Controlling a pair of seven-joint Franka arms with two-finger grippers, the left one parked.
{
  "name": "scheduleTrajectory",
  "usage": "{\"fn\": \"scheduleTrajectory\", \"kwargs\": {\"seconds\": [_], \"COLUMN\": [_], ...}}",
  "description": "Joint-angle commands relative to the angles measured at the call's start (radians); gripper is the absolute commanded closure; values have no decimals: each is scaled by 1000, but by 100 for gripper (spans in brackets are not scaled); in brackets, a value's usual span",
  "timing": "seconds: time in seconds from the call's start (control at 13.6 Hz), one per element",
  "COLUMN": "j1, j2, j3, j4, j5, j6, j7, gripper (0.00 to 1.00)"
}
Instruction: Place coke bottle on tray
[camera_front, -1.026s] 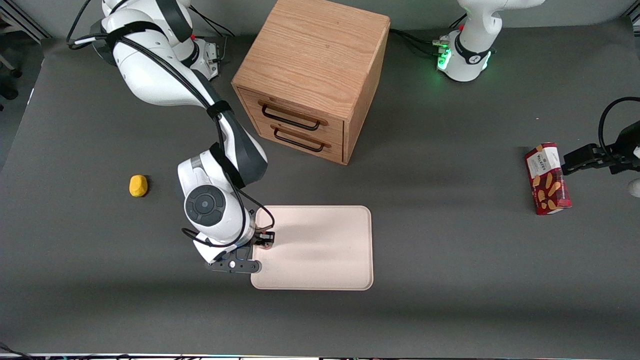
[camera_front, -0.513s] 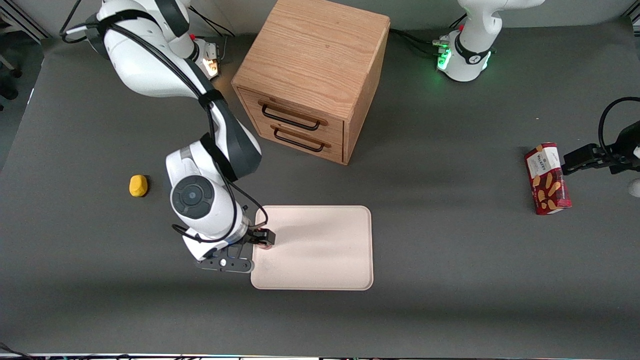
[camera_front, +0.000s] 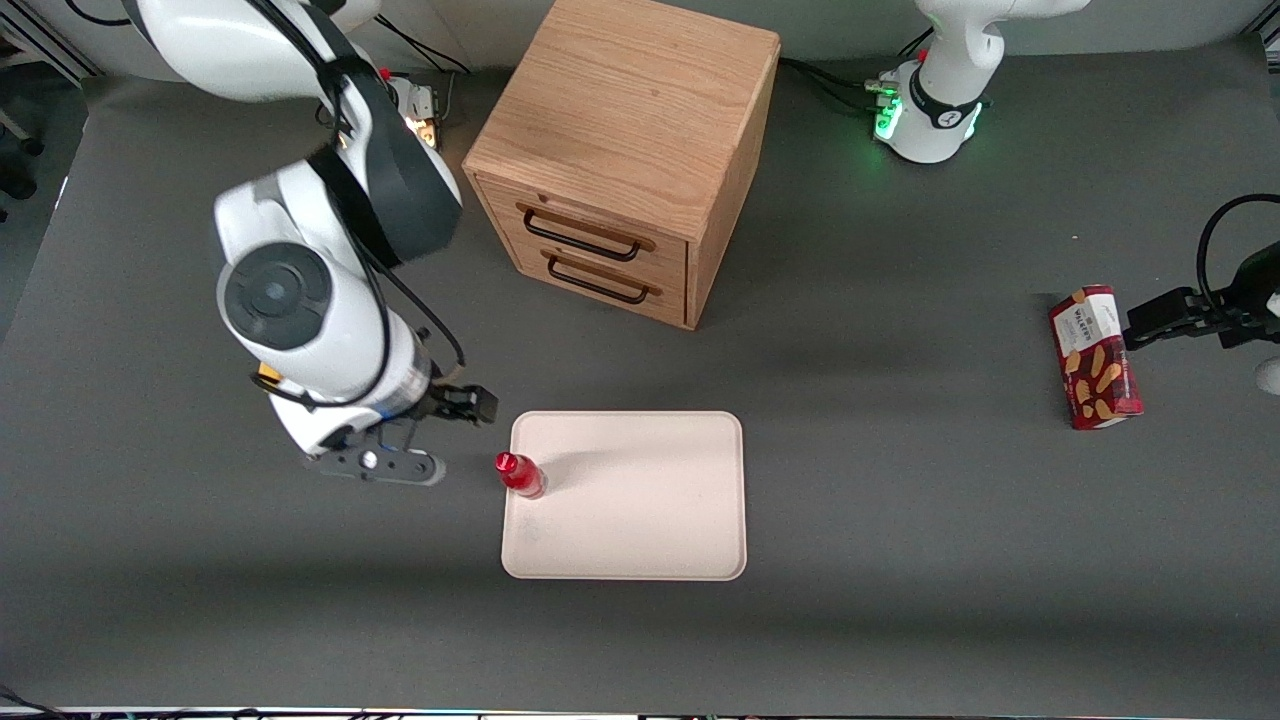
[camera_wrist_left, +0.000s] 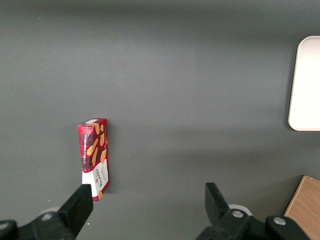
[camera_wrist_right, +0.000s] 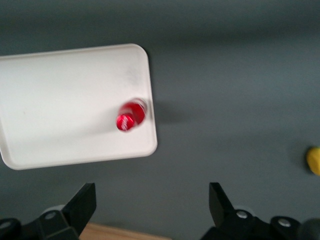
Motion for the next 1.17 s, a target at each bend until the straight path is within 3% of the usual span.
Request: {"fn": "scheduleTrajectory", "kwargs": {"seconds": [0.0,0.44,0.66,1.1], "j1": [-40,-204,-287,-329], "j2": [-124,-401,-507,-571], "j3": [9,17,12,-82], "j4": [-66,-341,-472,-594], "j5": [-13,-3,-1,5], "j6": [-105,-104,-29,69], "j7": [-21,-309,-463,-589], "gripper": [0,0,0,0]}}
